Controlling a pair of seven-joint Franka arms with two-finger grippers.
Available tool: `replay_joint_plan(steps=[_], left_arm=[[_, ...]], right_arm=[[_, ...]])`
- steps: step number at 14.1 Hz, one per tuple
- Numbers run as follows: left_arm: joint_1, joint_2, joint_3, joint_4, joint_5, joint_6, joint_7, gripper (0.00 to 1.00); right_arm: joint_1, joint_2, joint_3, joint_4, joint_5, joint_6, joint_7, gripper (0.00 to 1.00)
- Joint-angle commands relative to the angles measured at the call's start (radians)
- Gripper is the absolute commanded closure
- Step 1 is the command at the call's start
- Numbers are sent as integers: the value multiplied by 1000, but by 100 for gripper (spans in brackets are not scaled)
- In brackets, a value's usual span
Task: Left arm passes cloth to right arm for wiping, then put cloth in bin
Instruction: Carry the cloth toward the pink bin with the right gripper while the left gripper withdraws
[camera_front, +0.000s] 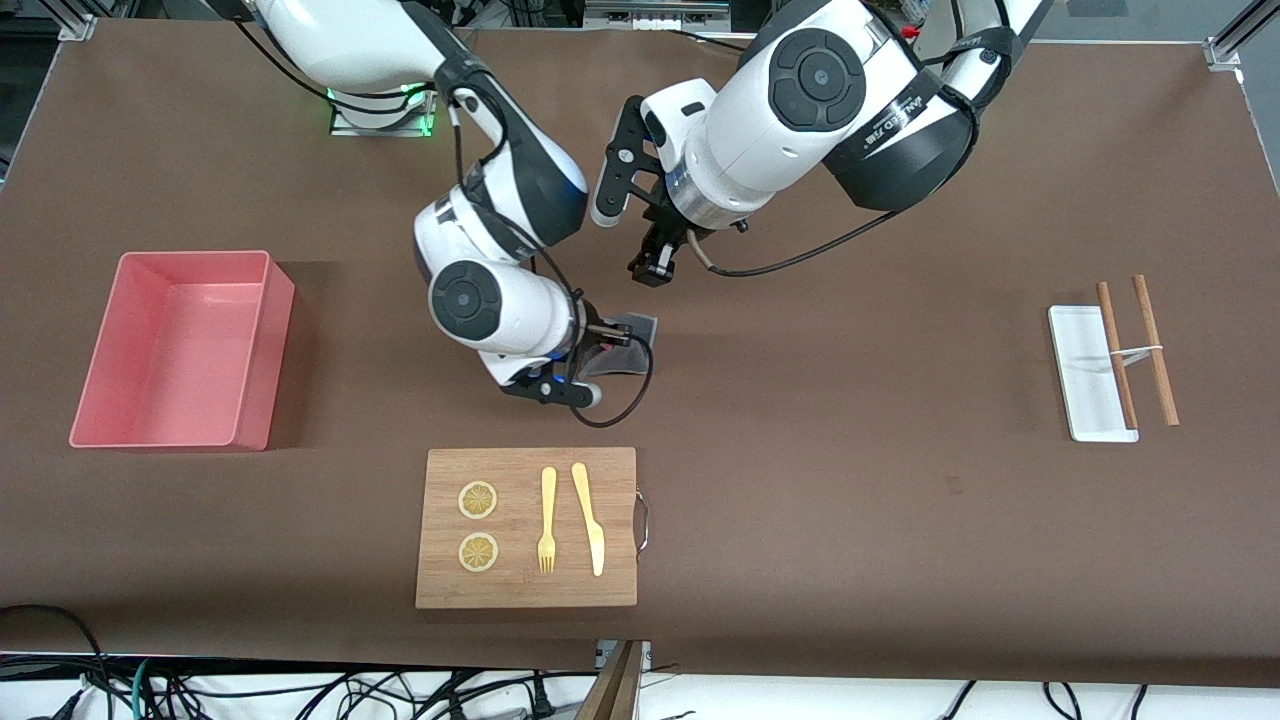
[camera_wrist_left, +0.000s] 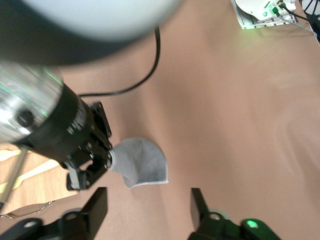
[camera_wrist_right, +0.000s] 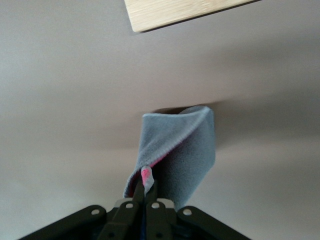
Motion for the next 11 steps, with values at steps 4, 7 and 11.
replay_joint_plan(steps=[4,7,11], left_arm=[[15,-21,4,20,-22,-22,-15,0],[71,-35,4,27,-22,-123,-35,0],[182,-53,9,27,-17,-267,-37,0]], right_arm=[[-85,-54,-5,77,-10,-273,-107,100],[-105,-60,-20,75,-42,-326,-139,100],[-105,-60,-19,69,-155,-397,-156,100]])
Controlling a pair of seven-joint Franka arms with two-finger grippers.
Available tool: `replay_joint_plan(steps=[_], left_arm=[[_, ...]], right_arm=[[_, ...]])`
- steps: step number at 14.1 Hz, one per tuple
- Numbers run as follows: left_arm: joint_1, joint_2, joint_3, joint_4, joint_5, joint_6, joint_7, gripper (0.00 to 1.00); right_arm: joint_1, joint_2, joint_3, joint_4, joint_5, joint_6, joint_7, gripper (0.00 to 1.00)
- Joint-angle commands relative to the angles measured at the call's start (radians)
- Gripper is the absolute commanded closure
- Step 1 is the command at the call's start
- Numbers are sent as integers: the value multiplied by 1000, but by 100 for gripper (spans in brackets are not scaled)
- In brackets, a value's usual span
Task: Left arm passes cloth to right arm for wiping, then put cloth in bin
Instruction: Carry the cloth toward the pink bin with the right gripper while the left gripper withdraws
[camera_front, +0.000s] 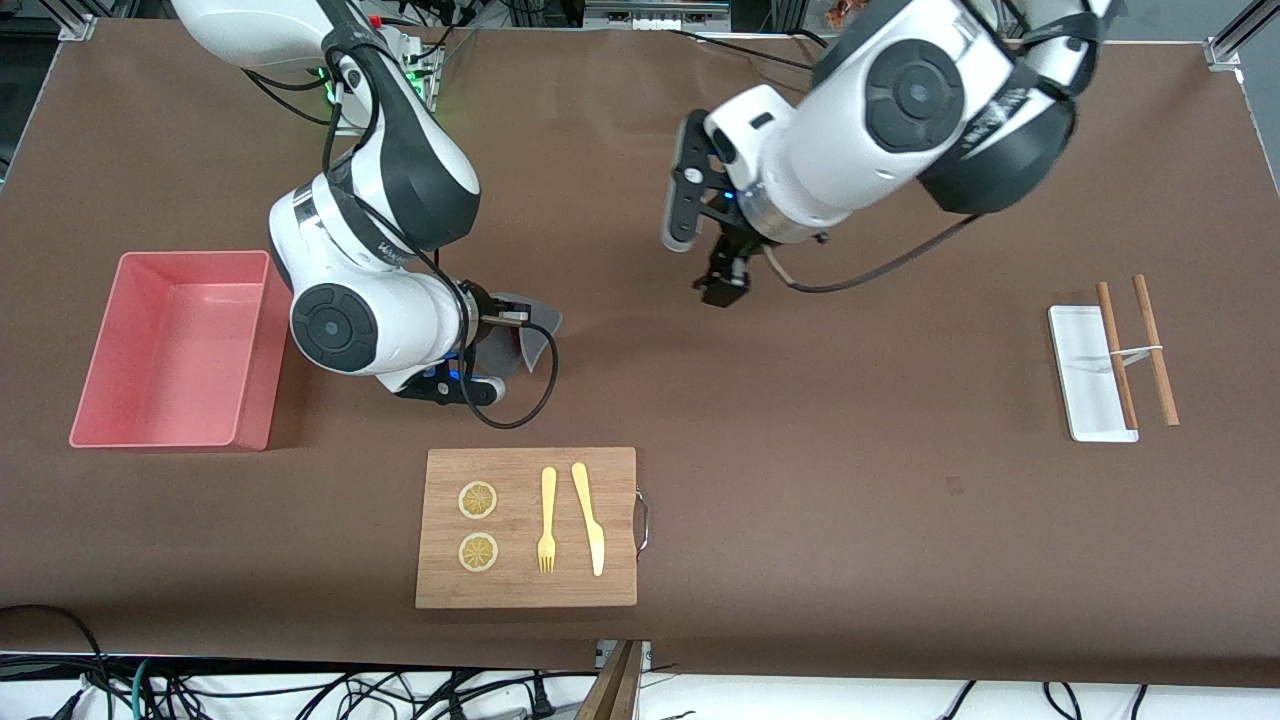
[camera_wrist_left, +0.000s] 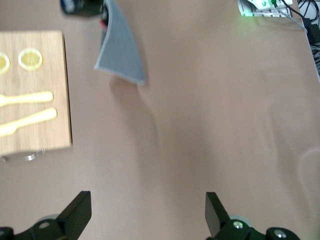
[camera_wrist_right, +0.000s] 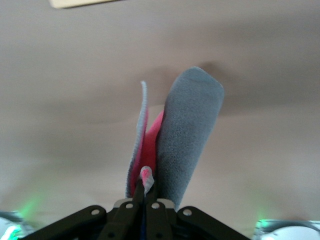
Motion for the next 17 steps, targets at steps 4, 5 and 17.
replay_joint_plan(steps=[4,5,17], left_arm=[[210,-23,14,1,0,-209,-13,0],[244,-23,15,1,19,-238,-36,0],[115,2,44,3,190,-215,-539,0]], right_arm=[[-49,-65,11,-159,-119,21,-67,100],[-67,-106,12,-232,-121,55,-95,100],[-191,-202,-64,-572,-323,256,-417,100]])
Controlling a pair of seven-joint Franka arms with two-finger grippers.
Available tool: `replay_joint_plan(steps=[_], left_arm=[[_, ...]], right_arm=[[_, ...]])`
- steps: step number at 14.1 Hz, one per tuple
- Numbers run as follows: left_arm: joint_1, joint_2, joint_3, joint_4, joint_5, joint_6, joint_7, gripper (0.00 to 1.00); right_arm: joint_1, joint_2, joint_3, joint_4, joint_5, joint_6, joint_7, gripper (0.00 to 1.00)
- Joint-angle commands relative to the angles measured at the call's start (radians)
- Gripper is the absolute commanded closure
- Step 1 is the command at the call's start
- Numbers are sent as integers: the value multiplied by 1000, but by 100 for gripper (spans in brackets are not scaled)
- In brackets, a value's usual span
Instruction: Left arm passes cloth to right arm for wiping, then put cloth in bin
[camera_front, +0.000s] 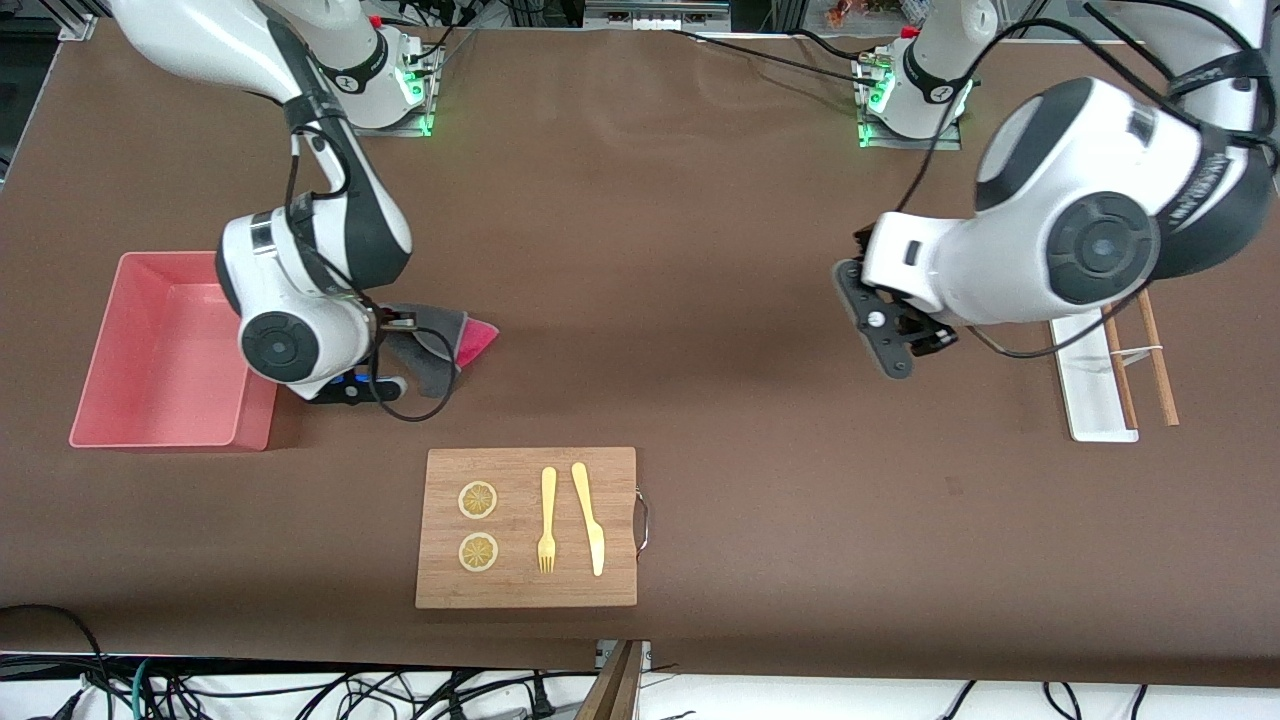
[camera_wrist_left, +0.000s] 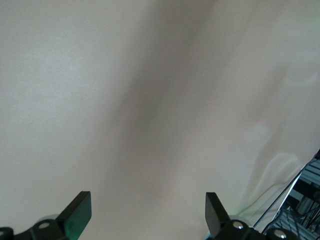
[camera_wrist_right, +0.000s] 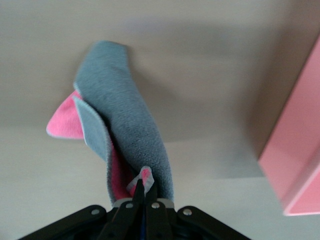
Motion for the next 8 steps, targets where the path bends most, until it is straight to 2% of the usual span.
replay_joint_plan(steps=[1,3,5,6,8], left_arm=[[-60,-54,90,4,18,4,-38,0],[-111,-118,222,-22,13,86,-45,0],[-114,-214,309,-153,14,216,-80,0],[-114,-266,349,-231,14,279,-131,0],[-114,-336,379,-324,16,327,-293,0]], right_arm=[[-31,-33,-43,-51,-37,29,-111,100],[-36,-31,-95,-69,-38,68,-195,100],[-44,-24,-137,-72,-40,91,-268,100],[-44,-24,-144,-68,-45,92,-285,100],[-45,-25,-144,-63,-125,105,-289,100]])
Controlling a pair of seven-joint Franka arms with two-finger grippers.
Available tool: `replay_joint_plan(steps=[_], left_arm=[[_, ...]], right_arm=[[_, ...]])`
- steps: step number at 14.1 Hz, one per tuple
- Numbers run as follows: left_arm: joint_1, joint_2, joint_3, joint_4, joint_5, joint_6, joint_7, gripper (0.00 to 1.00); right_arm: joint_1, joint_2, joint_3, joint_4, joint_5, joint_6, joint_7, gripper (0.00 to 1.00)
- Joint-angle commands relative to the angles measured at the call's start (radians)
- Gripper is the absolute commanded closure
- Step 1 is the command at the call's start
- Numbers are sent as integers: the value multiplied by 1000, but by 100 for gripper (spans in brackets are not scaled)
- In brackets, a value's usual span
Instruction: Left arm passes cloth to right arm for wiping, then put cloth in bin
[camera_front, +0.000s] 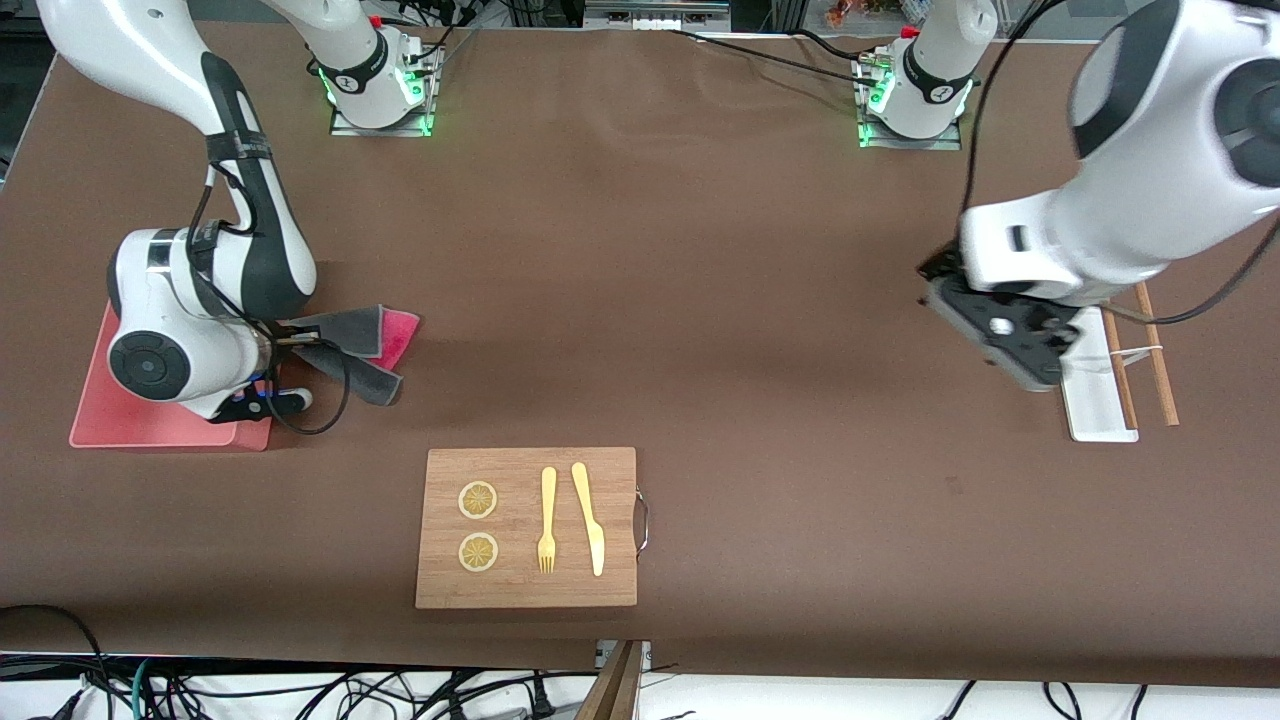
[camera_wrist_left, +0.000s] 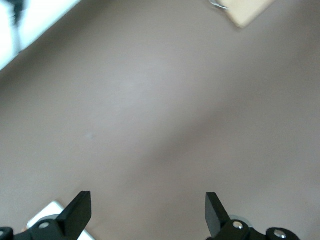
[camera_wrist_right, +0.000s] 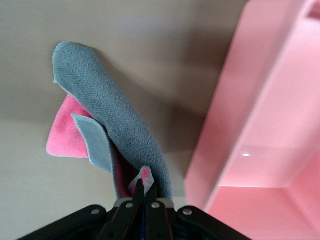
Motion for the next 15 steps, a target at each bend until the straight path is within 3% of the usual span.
replay_joint_plan(steps=[1,6,8,10,15], left_arm=[[-14,-144,49,-195,16,79,-237,0],[-25,-238,108,-304,26,78,-323,0],[-26,-275,112,-346,26,79,-358,0],[-23,-283,111,-349,26,78,-462,0],[23,-267,109,-332,24,58,-461,0]], right_arm=[[1,-23,4,-21,-84,30,-28,100],[10,9,18,-22,-60,76,53,100],[19,17,56,-19,-18,105,129,100],[44,44,74,17,5,107,200,100],[78,96,127,99,98,107,350,100]])
